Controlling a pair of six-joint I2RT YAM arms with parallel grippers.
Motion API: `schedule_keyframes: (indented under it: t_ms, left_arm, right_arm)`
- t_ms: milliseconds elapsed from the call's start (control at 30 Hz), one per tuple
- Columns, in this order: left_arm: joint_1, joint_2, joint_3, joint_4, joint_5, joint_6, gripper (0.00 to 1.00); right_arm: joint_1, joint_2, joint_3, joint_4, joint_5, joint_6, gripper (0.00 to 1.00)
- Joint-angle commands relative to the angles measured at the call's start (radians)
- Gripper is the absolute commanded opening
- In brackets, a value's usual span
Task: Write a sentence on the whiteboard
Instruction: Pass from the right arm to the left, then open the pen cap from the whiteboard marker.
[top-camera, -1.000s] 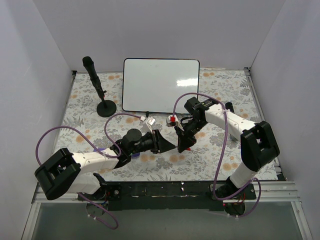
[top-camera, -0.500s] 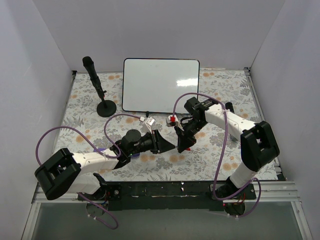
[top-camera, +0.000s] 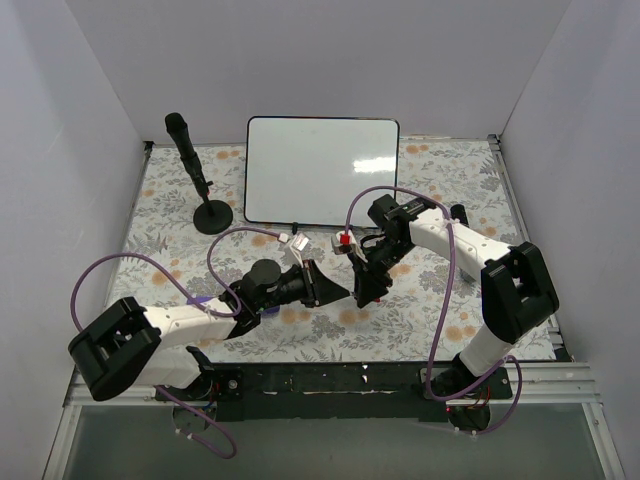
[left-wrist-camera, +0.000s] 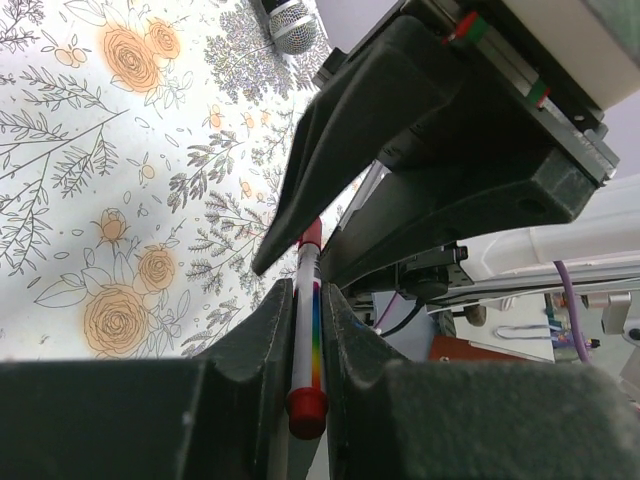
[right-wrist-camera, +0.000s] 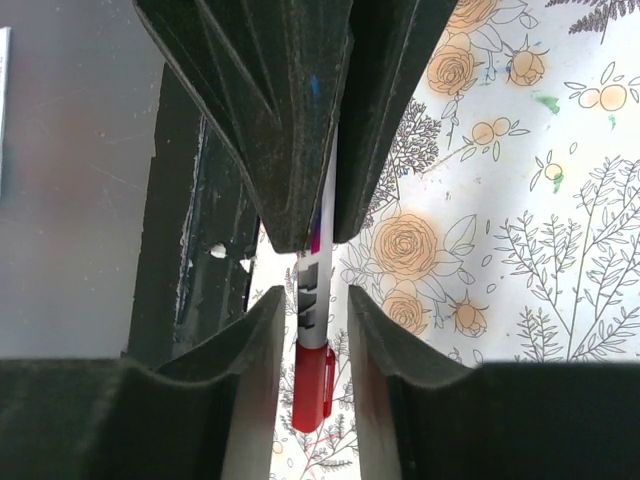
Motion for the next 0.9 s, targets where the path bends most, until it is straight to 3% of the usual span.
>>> schedule_keyframes:
  t_ms: [0,233,567,733,767,800,867]
  left_arm:
    - [-0.001,-0.075,-0.023,-0.034,-0.025,0.062,0.0]
    - [-0.001,-0.194,-0.052,-0.093,-0.061,0.102,0.0]
    - [-0.001,-0.199,-0.056,-0.085,-0.074,0.075,0.0]
    - [0.0,-0.175,-0.062,-0.044,-0.074,0.061,0.0]
    - [-0.001,-0.171,-0.06,-0.036,-0.072,0.058,0.0]
    - [0.0,-0.168,-0.06,-0.038,-0.074,0.056,0.0]
    - [-0.001,-0.21,-0.08,-0.039,-0.112,0.065,0.0]
  right_arm:
    - [-0.027,-0.038,-0.001,-0.018,-0.032,-0.016,0.45]
    - [-0.048,-0.123,-0.076,0.008,-0.054,-0.026,0.46]
    - [-0.046,-0.051,-0.01,-0.05,-0.139,-0.057,0.38]
    - [-0.031,-0.02,-0.007,-0.061,-0.164,-0.062,0.23]
    - [-0.029,-0.015,-0.003,-0.061,-0.17,-0.063,0.16]
    - [-0.029,-0.011,0.0,-0.064,-0.175,-0.066,0.02]
    - [-0.029,0.003,0.008,-0.097,-0.169,-0.106,0.01]
